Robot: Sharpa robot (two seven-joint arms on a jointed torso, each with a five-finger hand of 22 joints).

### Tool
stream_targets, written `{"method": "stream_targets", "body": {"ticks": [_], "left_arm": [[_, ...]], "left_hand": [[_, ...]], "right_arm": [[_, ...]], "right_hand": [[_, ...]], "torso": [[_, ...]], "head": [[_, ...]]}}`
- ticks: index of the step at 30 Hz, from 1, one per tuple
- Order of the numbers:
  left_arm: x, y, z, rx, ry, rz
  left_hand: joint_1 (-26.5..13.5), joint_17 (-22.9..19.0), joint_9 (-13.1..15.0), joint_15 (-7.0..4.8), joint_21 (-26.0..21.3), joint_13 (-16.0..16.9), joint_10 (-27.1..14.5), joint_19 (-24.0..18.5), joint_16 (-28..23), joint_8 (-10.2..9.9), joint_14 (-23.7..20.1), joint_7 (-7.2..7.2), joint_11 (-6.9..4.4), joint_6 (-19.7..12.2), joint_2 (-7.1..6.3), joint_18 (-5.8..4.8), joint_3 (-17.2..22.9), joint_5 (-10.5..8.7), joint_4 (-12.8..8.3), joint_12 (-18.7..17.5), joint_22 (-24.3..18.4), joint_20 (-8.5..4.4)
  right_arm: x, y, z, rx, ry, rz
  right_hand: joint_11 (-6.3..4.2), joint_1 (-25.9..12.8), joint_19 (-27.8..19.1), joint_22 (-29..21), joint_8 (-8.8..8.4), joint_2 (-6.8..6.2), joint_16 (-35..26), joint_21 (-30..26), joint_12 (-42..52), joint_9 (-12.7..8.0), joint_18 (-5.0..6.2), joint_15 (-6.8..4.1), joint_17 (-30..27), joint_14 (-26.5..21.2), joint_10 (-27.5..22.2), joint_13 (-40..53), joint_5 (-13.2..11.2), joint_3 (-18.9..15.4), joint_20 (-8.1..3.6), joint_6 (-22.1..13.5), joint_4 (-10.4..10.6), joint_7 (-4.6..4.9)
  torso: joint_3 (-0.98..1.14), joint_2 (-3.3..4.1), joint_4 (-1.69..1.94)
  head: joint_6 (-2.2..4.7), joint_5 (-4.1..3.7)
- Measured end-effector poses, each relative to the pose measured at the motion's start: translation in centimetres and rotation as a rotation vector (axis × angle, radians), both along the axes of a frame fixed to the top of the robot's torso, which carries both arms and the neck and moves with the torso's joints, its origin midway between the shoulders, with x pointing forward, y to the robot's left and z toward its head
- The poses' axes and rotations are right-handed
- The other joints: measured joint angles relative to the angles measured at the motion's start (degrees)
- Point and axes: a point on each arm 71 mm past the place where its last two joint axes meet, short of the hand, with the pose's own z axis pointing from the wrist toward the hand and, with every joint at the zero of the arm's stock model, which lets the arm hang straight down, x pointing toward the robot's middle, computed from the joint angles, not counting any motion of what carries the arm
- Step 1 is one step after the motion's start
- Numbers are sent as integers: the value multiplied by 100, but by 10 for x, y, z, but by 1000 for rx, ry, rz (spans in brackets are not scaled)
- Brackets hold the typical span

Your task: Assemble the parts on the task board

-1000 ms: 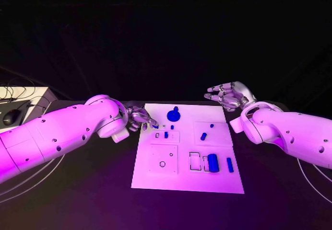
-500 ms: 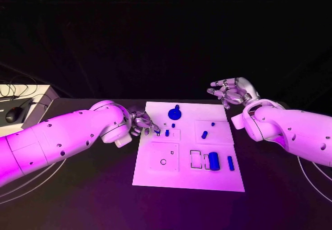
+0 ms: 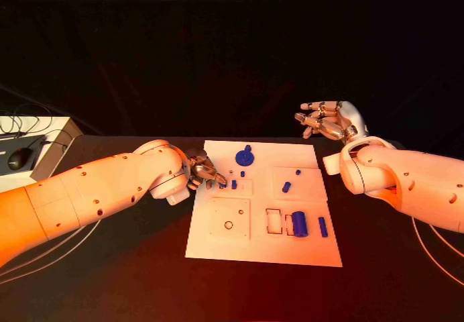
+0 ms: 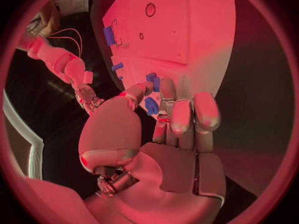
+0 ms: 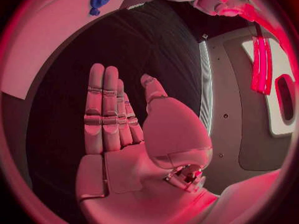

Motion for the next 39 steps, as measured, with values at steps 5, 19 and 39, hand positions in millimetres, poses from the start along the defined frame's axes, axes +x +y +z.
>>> {"method": "stream_targets", "body": {"ticks": [5, 19, 39], "left_arm": [[2, 1, -1, 16, -2, 6], [5, 0, -2, 68, 11, 1], [9, -2, -1, 90, 4, -9]], "left_hand": [[1, 0, 0, 1, 0, 0, 2, 0, 0, 5, 1, 0, -1, 0, 1, 0, 0, 15, 0, 0, 0, 0], [2, -12, -2, 10, 0, -23, 9, 0, 0, 17, 10, -1, -6, 0, 2, -1, 17, 15, 17, 0, -1, 0], [66, -39, -4, -4, -1, -63, 11, -1, 0, 10, -4, -2, -5, 0, -63, -1, 32, 3, 32, 0, -2, 1]], "right_arm": [[1, -1, 0, 28, 3, -2], [1, 0, -1, 71, 13, 10], [1, 1, -1, 85, 19, 18]], "right_hand": [[173, 75, -154, -1696, 0, 75, -257, 17, -870, -5, -12, 135, -733, -241, 241, -1150, -28, -4, 157, -32, -3, 35], [174, 75, -138, -2413, 0, 75, -373, 323, -963, -5, -39, 135, -797, -257, 241, -1223, -27, -35, 177, -56, 2, 60], [187, 75, -160, -2495, 0, 75, -373, 411, -924, -5, -73, 135, -783, -257, 227, -1223, -26, -51, 156, -76, 18, 79]], "torso": [[2, 1, 0], [3, 0, 3], [2, 6, 1]], "head": [[-7, -2], [-36, -10], [-58, -27]]}}
